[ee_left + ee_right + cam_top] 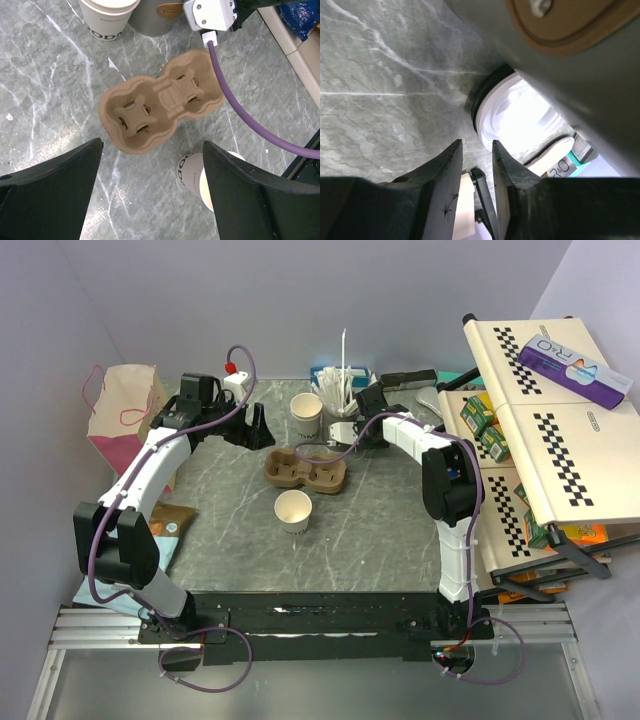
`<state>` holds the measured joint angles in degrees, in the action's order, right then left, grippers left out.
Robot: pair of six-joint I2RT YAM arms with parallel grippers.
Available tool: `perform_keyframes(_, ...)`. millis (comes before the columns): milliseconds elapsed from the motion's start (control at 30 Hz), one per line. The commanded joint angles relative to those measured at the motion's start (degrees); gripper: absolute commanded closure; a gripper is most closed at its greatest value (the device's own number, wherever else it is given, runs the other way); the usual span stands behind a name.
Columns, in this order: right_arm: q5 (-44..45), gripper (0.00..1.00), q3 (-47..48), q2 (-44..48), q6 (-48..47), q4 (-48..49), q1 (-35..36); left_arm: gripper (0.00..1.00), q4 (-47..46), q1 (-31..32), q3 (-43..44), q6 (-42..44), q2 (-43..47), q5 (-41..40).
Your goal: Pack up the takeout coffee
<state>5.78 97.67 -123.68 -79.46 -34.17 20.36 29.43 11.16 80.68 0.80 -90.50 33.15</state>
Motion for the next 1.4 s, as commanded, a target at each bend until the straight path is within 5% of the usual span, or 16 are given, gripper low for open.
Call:
perform_keyframes(0, 2.0, 0.61, 2.0, 0.0, -1.6, 1.5, 0.3, 0.13, -2.0, -0.1, -0.3, -0.4, 0.9, 1.7)
perform_keyframes(233, 3.0, 0.55, 4.5, -2.5, -2.4, 1.5, 0.3, 0.12, -1.8, -0.1, -0.1, -0.4, 0.9, 1.5)
perform_keyframes(667, 3.2, 0.63, 8.2, -6.4, -1.8, -4.5, 0.3, 0.12, -2.1, -0.1, -0.5, -2.2, 0.5, 1.4)
perform_keyframes(1133, 3.1, 0.88, 9.9, -6.8, -0.4, -6.7, 0.2, 0.12, -2.6, -0.1, -0.7, -2.6, 0.1, 1.6)
perform_keyframes(1367, 3.7, 0.92, 9.2, -3.9, 1.3, -7.0, 0.2, 0.12, -2.7, -0.1, -1.1, -2.7, 0.8, 1.7)
